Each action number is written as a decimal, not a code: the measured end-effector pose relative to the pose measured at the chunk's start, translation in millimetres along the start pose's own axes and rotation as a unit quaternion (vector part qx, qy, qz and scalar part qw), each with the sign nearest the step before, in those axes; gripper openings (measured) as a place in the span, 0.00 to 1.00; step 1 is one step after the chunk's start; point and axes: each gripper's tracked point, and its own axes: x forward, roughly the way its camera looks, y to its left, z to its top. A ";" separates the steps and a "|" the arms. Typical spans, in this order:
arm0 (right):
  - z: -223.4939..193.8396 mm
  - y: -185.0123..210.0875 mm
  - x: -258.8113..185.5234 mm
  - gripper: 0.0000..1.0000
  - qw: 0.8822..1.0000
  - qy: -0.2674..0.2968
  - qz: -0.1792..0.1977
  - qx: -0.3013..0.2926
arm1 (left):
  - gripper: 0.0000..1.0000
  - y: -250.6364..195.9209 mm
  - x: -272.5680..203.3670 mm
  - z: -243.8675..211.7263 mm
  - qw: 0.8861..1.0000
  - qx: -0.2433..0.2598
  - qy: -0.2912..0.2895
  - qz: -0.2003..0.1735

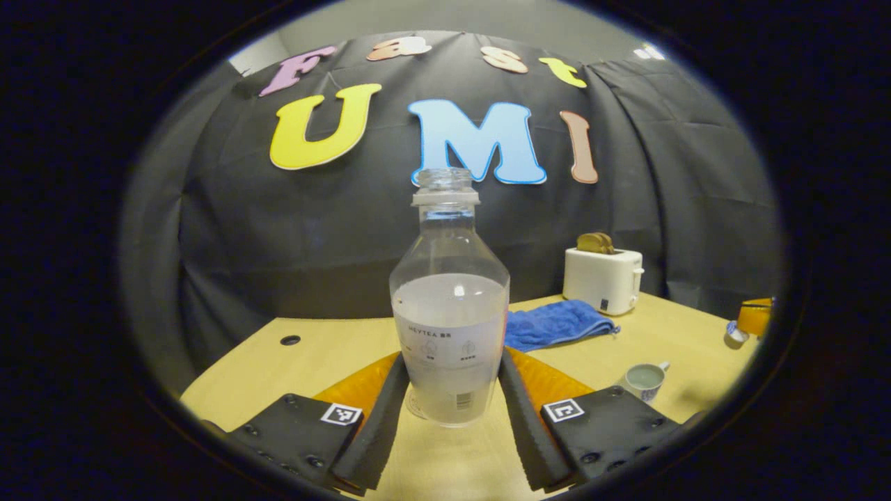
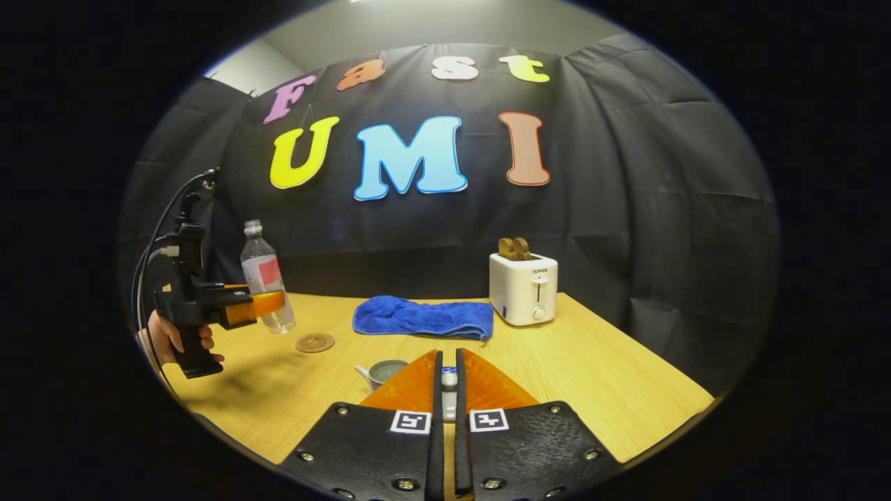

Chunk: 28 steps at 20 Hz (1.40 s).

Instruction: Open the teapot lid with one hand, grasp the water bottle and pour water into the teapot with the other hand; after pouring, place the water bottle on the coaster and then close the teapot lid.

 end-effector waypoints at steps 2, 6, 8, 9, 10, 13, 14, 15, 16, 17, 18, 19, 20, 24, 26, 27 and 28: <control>-2.1 2.5 4.0 0.06 1.000 0.004 0.004 -0.001 | 0.87 3.8 10.9 -1.4 1.000 -0.007 0.001 -0.008; -1.1 7.4 10.6 0.06 1.000 0.005 0.010 -0.003 | 0.87 7.7 38.3 -12.5 1.000 0.003 0.018 -0.010; -4.2 8.6 13.9 0.06 1.000 0.009 0.011 -0.005 | 0.87 3.3 52.5 -20.2 1.000 0.002 0.024 -0.018; -5.7 8.2 14.4 0.06 1.000 0.011 0.011 -0.006 | 0.87 2.1 57.2 -25.0 0.999 0.001 0.027 -0.020; -7.0 8.1 14.9 0.06 1.000 0.013 0.010 -0.006 | 0.88 1.2 63.3 -28.4 0.999 -0.001 0.027 -0.025; -11.9 5.6 15.5 0.06 1.000 0.018 0.008 -0.012 | 0.87 8.0 78.4 -42.0 0.999 0.006 0.036 -0.018; -13.2 4.3 15.7 0.06 1.000 0.020 0.008 -0.011 | 0.87 9.7 81.1 -47.6 0.999 0.007 0.040 -0.017; -15.2 3.6 15.8 0.06 1.000 0.021 0.007 -0.010 | 0.88 12.8 84.0 -50.6 0.999 0.005 0.045 -0.016; -16.1 2.6 16.4 0.06 1.000 0.022 0.006 -0.010 | 0.88 14.6 85.8 -54.6 0.999 0.002 0.049 -0.015; -18.2 2.3 17.1 0.06 1.000 0.024 0.005 -0.010 | 0.88 16.3 87.6 -55.8 0.999 0.001 0.050 -0.014; -19.1 1.6 17.5 0.06 1.000 0.025 0.004 -0.010 | 0.88 18.6 89.8 -57.7 0.999 0.000 0.050 -0.013; -19.9 0.8 17.8 0.06 1.000 0.026 0.003 -0.010 | 0.88 21.1 92.0 -58.7 0.999 -0.004 0.051 -0.011; -20.6 0.0 18.6 0.06 1.000 0.026 0.002 -0.010 | 0.89 22.9 95.3 -60.2 0.999 -0.011 0.052 -0.011; -21.9 0.8 18.7 0.06 1.000 0.028 0.002 -0.010 | 0.89 25.5 104.7 -70.2 0.998 -0.011 0.068 -0.009; -20.8 0.3 19.3 0.06 1.000 0.027 0.001 -0.011 | 0.89 28.1 106.5 -69.7 0.998 -0.010 0.069 -0.008; -21.1 0.5 20.0 0.06 1.000 0.027 0.001 -0.011 | 0.89 28.0 106.8 -70.1 0.997 -0.011 0.070 -0.008; -21.8 0.7 20.2 0.06 1.000 0.028 0.002 -0.010 | 0.82 28.0 107.2 -71.3 0.998 -0.014 0.069 -0.007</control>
